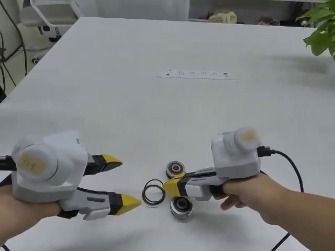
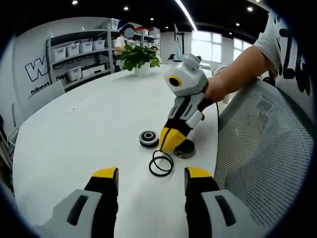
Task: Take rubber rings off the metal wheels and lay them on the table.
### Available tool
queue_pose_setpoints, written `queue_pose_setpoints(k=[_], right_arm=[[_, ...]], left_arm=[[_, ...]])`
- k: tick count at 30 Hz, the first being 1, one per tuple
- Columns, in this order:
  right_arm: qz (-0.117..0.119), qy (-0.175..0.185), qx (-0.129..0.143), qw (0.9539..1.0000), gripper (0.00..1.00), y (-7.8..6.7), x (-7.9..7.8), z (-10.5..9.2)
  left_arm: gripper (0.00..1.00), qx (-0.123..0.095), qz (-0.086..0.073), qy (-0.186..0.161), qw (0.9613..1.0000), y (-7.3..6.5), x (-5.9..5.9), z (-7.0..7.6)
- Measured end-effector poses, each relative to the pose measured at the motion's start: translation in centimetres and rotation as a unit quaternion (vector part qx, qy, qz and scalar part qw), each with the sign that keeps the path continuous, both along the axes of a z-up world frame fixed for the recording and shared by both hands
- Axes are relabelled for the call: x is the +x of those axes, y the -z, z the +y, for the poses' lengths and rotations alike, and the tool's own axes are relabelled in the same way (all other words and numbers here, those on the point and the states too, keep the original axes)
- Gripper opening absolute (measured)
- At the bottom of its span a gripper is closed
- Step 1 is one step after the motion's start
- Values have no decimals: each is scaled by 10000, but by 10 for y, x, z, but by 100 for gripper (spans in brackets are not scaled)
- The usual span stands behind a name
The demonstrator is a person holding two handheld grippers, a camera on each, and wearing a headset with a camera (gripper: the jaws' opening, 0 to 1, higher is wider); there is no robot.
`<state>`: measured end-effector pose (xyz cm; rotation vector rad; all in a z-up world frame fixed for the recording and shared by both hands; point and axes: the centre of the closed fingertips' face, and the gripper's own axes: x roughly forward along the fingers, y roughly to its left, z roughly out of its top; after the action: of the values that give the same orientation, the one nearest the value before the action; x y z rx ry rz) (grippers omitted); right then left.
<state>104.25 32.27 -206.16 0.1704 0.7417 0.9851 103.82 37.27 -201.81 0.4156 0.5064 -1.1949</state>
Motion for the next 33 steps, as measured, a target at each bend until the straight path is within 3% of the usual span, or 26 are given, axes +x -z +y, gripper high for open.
queue_pose_setpoints(k=[21, 33], right_arm=[[14, 31, -78, 10000, 2, 4, 0, 0], [-232, 174, 160, 9995, 6, -13, 10, -6]], left_arm=[[51, 61, 44, 4, 10000, 4, 1, 0], [51, 49, 3, -7, 10000, -1, 5, 1]])
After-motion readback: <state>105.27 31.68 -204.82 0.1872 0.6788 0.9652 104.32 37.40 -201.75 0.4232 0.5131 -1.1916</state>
